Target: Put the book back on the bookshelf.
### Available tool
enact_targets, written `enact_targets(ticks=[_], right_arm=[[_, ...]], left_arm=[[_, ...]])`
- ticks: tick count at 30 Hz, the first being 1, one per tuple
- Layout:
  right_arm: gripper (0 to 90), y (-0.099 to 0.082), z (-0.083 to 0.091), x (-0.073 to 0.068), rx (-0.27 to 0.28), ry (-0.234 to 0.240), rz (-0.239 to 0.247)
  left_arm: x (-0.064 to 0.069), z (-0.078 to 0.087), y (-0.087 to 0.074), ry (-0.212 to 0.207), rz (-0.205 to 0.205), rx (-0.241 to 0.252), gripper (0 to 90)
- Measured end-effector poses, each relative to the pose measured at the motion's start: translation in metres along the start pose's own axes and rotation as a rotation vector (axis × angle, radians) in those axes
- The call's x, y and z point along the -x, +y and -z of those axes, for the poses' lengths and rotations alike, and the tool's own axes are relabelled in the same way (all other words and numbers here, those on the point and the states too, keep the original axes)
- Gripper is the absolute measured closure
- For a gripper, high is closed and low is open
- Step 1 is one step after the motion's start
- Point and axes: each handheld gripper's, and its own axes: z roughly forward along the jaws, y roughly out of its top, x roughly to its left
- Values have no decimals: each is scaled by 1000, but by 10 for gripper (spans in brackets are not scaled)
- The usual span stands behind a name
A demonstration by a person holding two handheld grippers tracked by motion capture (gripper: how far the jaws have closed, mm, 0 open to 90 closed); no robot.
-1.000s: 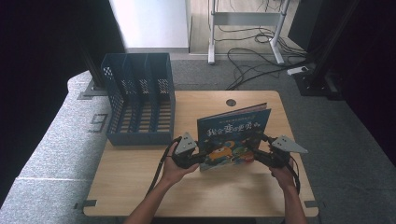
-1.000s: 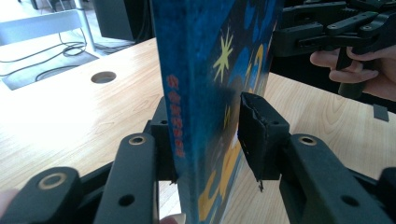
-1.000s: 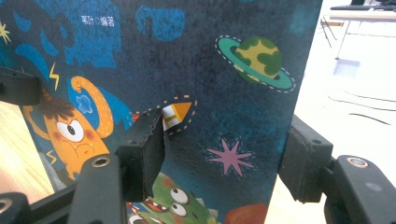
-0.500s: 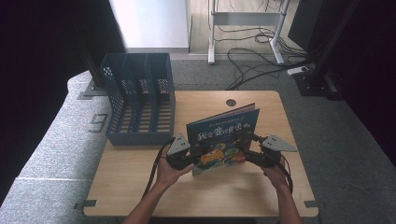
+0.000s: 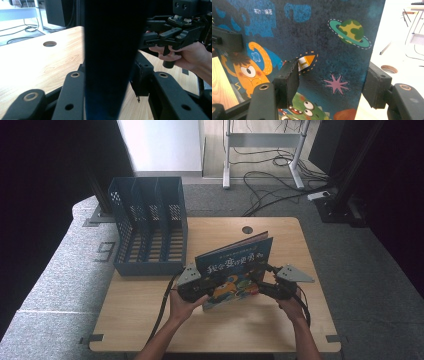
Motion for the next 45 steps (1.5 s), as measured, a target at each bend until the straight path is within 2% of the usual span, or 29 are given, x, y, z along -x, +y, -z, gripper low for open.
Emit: enact_targets(ticks=[3,6,7,9,13,16,17,18,19,20,24,30,38,45], right_arm=[[354,0,0,0,2,0,-4],[351,0,0,0,3,1,-5],[344,-1,-1,0,6,4,-8],[335,-1,-1,1,10,13,-15],[333,-1,-3,0,14,24,-12],[327,0,-4,0,13,38,-4],[335,0,-6,-1,12,15,5],[335,0,-6,-1,12,15,5],[327,-1,-6,-1,9,-10,13],[325,-1,-5,0,14,-7,0],[316,-1,-3,1,26,-8,-8],[314,-2,1,6,35,-17,-26],[320,-6,8,12,39,-32,-49],[324,-8,9,15,33,-36,-64]], left_arm=[[0,-1,-1,-1,3,8,616],[1,0,-3,-11,-13,14,636],[2,0,-4,-29,-23,23,676],[4,1,-6,-38,-37,30,720],[4,3,-7,-41,-59,35,756],[4,6,-10,-73,-74,48,783],[8,8,-11,-51,-93,56,821],[8,8,-11,-51,-93,56,828],[9,9,-12,-43,-96,64,830],[9,9,-12,-43,-96,64,831],[7,12,-13,-45,-86,71,832],[6,23,-8,-31,-66,115,833],[1,42,1,-29,-2,169,833],[-1,54,7,-18,14,187,833]])
